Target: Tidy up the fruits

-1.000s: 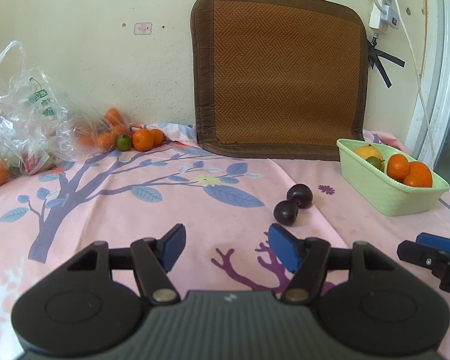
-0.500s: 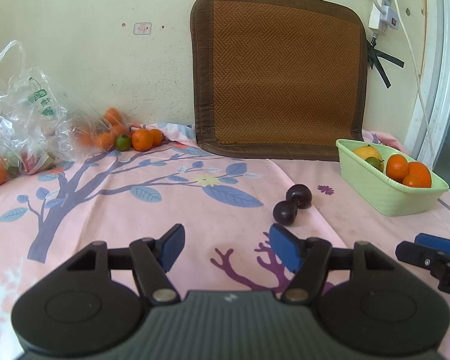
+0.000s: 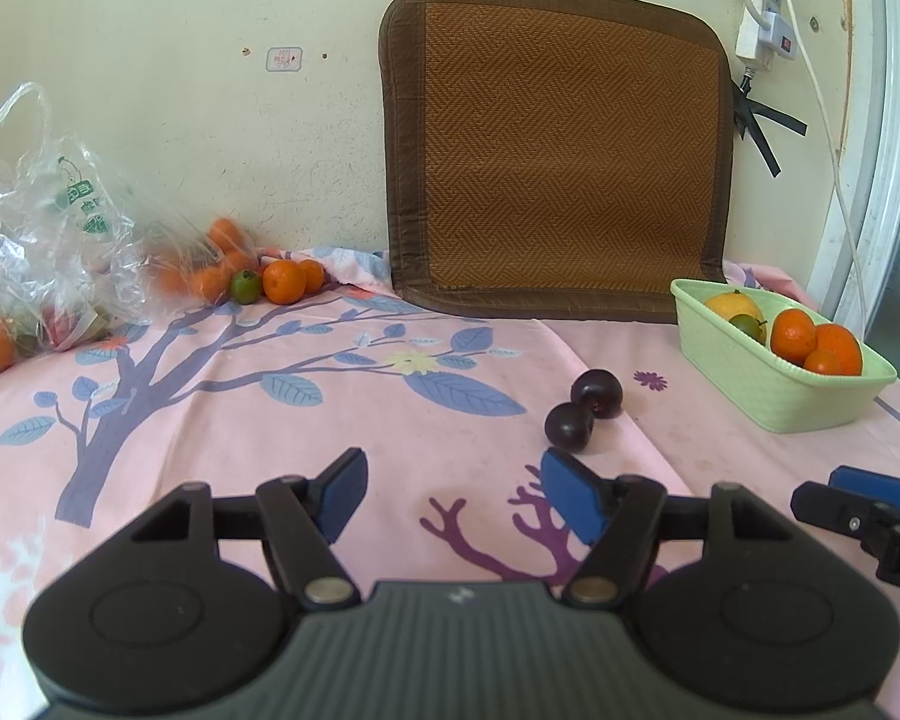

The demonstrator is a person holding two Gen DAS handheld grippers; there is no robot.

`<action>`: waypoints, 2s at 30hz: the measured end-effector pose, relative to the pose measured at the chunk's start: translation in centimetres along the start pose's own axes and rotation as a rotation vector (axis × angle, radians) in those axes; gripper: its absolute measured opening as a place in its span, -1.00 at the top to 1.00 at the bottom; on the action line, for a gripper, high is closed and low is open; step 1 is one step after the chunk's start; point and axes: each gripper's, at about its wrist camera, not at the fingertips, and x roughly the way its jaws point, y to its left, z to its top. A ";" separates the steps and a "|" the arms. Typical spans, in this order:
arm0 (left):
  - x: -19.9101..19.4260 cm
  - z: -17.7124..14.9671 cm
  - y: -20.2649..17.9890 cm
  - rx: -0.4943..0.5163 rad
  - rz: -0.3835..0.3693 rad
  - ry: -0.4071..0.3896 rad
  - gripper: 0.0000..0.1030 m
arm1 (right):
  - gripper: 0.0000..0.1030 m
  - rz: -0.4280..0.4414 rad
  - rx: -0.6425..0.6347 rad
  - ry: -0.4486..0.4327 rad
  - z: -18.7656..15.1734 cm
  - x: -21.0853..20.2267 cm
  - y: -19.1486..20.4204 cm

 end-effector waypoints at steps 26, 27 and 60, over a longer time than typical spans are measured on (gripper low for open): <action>0.0 0.0 0.0 -0.001 0.000 0.001 -0.28 | 0.08 0.006 0.001 -0.004 0.0 -0.1 0.1; 0.0 0.0 0.1 -0.001 0.000 0.001 -0.28 | 0.08 0.008 0.001 -0.004 0.0 -0.1 0.1; 4.8 2.7 -3.4 0.105 -0.144 0.109 -0.18 | 0.09 0.078 0.011 -0.020 0.1 -0.5 -0.4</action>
